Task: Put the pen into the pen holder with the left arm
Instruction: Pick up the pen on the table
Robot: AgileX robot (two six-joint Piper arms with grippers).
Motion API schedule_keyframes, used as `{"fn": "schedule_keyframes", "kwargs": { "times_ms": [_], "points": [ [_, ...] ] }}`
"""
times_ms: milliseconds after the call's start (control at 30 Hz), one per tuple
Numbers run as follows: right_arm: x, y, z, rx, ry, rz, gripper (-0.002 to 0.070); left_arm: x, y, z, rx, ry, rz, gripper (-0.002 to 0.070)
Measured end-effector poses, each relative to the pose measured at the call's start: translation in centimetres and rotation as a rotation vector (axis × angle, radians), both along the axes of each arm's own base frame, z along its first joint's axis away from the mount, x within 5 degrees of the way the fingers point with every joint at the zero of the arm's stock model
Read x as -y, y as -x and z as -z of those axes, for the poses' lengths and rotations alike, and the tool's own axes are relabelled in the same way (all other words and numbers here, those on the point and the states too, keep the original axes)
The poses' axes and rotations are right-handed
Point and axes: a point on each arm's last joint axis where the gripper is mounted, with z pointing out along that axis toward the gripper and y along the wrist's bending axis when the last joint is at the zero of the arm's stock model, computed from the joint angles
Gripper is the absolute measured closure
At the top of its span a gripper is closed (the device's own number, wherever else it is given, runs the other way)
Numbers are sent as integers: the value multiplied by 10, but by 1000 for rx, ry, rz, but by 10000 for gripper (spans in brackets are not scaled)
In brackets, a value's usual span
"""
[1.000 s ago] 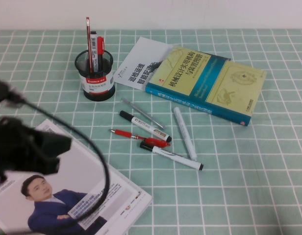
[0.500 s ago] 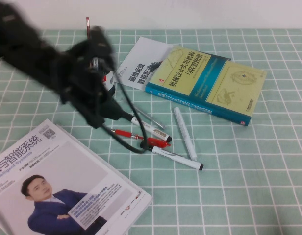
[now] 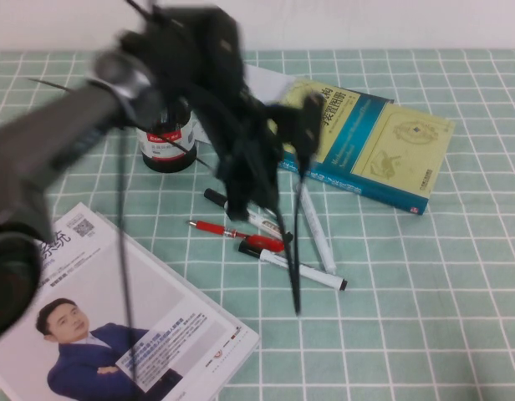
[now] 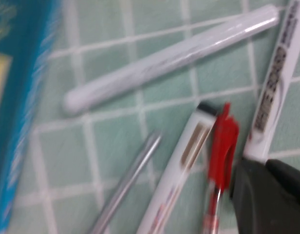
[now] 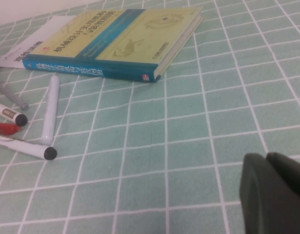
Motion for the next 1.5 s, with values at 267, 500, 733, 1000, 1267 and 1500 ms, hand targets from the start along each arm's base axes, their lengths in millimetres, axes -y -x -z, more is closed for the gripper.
{"fn": "schedule_keyframes", "kwargs": {
  "times_ms": [267, 500, 733, 1000, 1267, 1500],
  "points": [
    [0, 0, 0, 0, 0, 0, 696, 41, 22, 38, -19, -109, 145, 678],
    [0, 0, 0, 0, 0, 0, 696, 50, 28, 44, -41, -101, 165, 666],
    [0, 0, 0, 0, 0, 0, 696, 50, 28, 44, -39, -101, 165, 401],
    [0, 0, 0, 0, 0, 0, 696, 51, 25, 60, -50, -133, 203, 311],
    [0, 0, 0, 0, 0, 0, 696, 52, 22, 80, -68, -171, 239, 308],
    [0, 0, 0, 0, 0, 0, 696, 51, 20, 82, -51, -192, 247, 311]
  ]
}}
